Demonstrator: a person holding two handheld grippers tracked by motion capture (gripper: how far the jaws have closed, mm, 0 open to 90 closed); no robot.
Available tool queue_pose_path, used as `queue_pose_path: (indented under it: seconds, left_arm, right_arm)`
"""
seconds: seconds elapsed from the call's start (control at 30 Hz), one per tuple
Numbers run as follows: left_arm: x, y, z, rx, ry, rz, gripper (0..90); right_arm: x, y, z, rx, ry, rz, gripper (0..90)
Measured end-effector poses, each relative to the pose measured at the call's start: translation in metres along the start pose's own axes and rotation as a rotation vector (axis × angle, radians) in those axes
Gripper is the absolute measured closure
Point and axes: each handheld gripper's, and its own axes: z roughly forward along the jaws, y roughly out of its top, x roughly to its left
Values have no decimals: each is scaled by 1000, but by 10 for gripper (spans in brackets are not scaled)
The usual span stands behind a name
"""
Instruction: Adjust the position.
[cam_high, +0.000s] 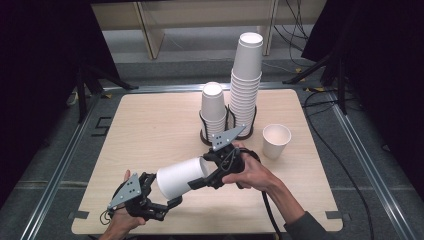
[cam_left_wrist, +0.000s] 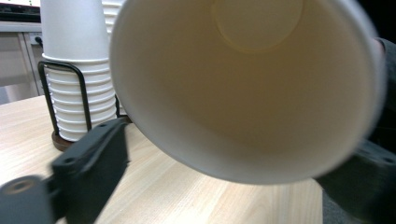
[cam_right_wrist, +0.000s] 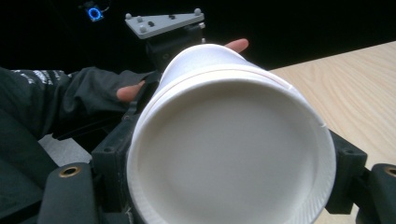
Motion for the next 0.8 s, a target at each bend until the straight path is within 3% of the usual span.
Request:
queue_pose_path:
  seconds: [0.23, 0.27, 0.4, 0.5, 0.57, 0.8]
  left_arm:
    - [-1, 0, 0, -3, -7, 29, 1]
    - [-1, 0, -1, 0, -8, 35, 4]
    - [-2, -1, -2, -2, -24, 61, 31]
    - [-3, -1, -2, -4, -19, 61, 33]
    - [-3, -1, -2, -2, -23, 64, 45]
    - [-1, -1, -3, 27, -52, 52, 76]
  right_arm:
    - [0, -5, 8, 33, 10, 34, 245]
    - [-2, -5, 10, 27, 18, 16, 245]
    - [-2, -7, 12, 38, 25, 24, 245]
    - [-2, -8, 13, 46, 24, 43, 245]
    - [-5, -10, 14, 41, 28, 23, 245]
    - [-6, -13, 14, 54, 33, 35, 246]
